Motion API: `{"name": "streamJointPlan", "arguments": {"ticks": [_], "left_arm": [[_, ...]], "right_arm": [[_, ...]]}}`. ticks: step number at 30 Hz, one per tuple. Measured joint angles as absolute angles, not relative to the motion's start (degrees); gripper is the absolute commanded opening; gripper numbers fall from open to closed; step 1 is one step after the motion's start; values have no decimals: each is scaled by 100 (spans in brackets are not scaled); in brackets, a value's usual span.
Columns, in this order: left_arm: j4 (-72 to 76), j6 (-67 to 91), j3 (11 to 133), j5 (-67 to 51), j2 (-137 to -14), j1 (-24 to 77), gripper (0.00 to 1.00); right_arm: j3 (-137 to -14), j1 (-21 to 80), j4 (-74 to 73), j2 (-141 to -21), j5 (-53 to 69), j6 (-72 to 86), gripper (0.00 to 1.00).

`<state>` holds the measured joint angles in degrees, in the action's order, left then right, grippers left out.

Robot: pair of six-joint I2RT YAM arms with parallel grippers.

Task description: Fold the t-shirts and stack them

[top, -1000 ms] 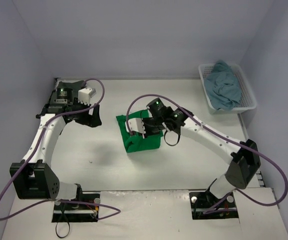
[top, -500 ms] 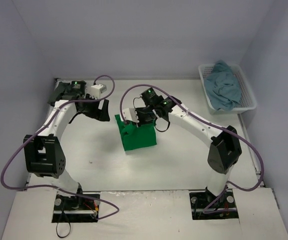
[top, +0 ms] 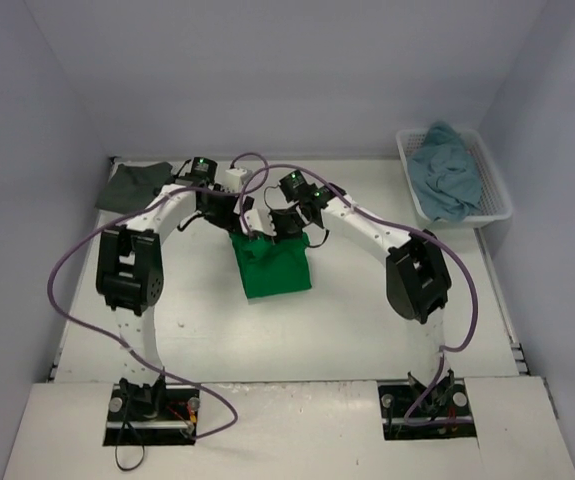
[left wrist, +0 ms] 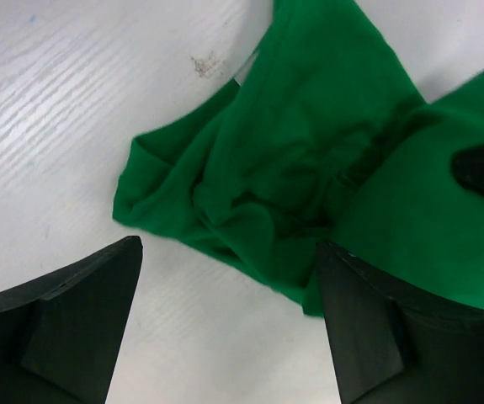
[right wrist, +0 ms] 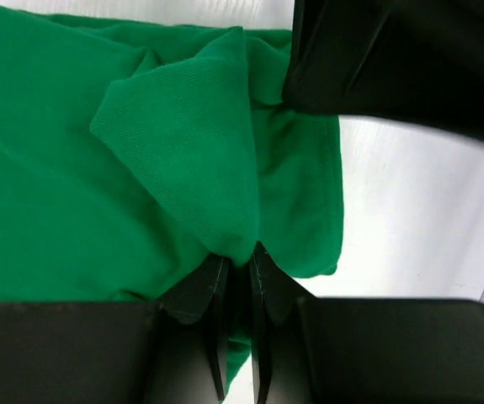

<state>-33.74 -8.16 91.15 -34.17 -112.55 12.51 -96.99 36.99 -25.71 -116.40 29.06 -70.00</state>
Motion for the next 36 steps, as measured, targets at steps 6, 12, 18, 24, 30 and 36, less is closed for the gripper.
{"name": "streamJointPlan", "arguments": {"ticks": [6, 12, 18, 24, 30, 36], "left_arm": [[-3203, -786, 9513, -3146, -12025, 1446, 66], [-3197, -698, 9955, -3037, -12359, 1518, 53], [-3168, -690, 10084, -3050, -12376, 1575, 51], [-3175, -692, 10082, -3179, -12381, 1695, 51], [-3175, -659, 10082, -3317, -12390, 1730, 50], [-3175, -617, 10082, -3363, -12414, 1673, 50]], "right_arm": [[-9808, 3577, -2571, -11771, 3028, -7061, 0], [-9909, 3489, -2576, -11861, 3098, -7057, 0], [-10197, 3481, -2598, -11992, 3192, -7008, 0], [-10536, 3481, -2574, -12333, 3282, -6884, 0], [-10822, 3481, -2550, -12779, 3336, -6818, 1], [-11150, 3481, -2512, -13078, 3374, -6674, 29]]}}
